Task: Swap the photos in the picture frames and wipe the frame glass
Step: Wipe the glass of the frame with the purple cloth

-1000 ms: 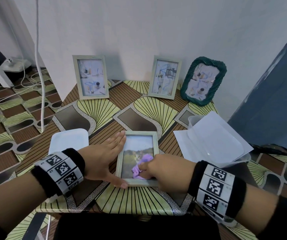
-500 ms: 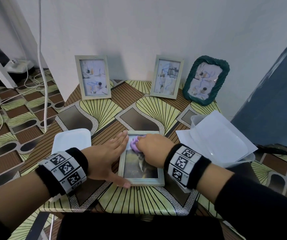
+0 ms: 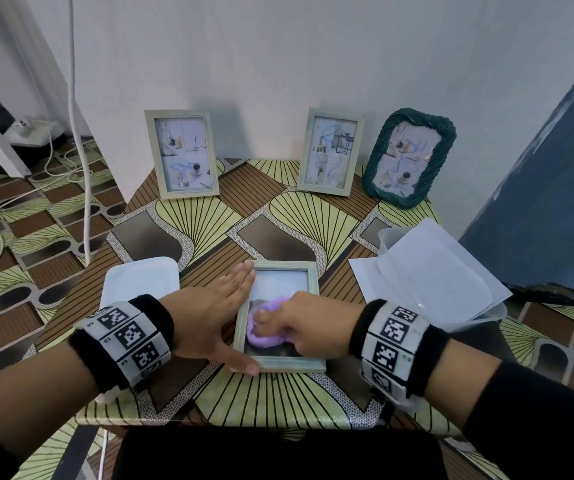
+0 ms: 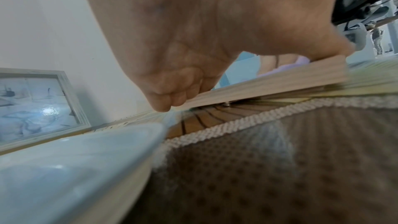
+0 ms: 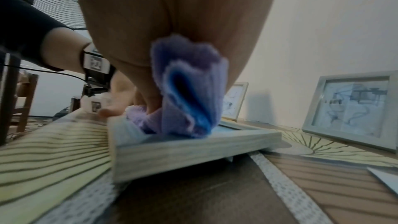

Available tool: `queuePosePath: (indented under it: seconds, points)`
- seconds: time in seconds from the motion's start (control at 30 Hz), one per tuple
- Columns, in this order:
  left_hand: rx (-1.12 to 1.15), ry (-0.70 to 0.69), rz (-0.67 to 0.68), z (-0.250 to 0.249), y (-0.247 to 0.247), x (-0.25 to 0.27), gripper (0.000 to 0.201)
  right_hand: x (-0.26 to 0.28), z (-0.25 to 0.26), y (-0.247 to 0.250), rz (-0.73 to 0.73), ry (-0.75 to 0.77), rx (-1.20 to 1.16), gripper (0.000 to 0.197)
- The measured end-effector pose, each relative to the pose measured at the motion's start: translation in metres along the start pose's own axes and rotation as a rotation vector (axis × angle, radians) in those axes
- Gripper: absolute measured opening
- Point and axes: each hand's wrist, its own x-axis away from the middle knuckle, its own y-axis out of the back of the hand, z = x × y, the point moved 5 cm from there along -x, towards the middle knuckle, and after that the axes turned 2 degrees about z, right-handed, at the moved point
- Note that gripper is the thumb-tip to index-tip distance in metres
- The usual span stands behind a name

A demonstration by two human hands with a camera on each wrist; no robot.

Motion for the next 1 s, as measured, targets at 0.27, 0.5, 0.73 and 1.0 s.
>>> queuePosePath:
  seconds: [0.27,0.5,0.73,1.0]
  points:
    - [0.041,-0.002,0.017,0.001,0.000,0.002,0.145,0.033,0.004,-0.008,-0.033,0.090,0.110,0.025]
    - [0.058,-0.008,0.025,0.000,-0.001,0.001,0.145,0.027,-0.010,-0.002,0.024,-0.052,0.263,0.022]
    - [0.068,-0.009,0.035,0.001,-0.003,0.000,0.144,0.001,-0.036,0.012,0.005,-0.204,0.346,0.045]
    - [0.081,0.000,0.022,0.003,-0.003,-0.002,0.144,-0.004,-0.052,0.014,-0.248,-0.268,-0.059,0.028]
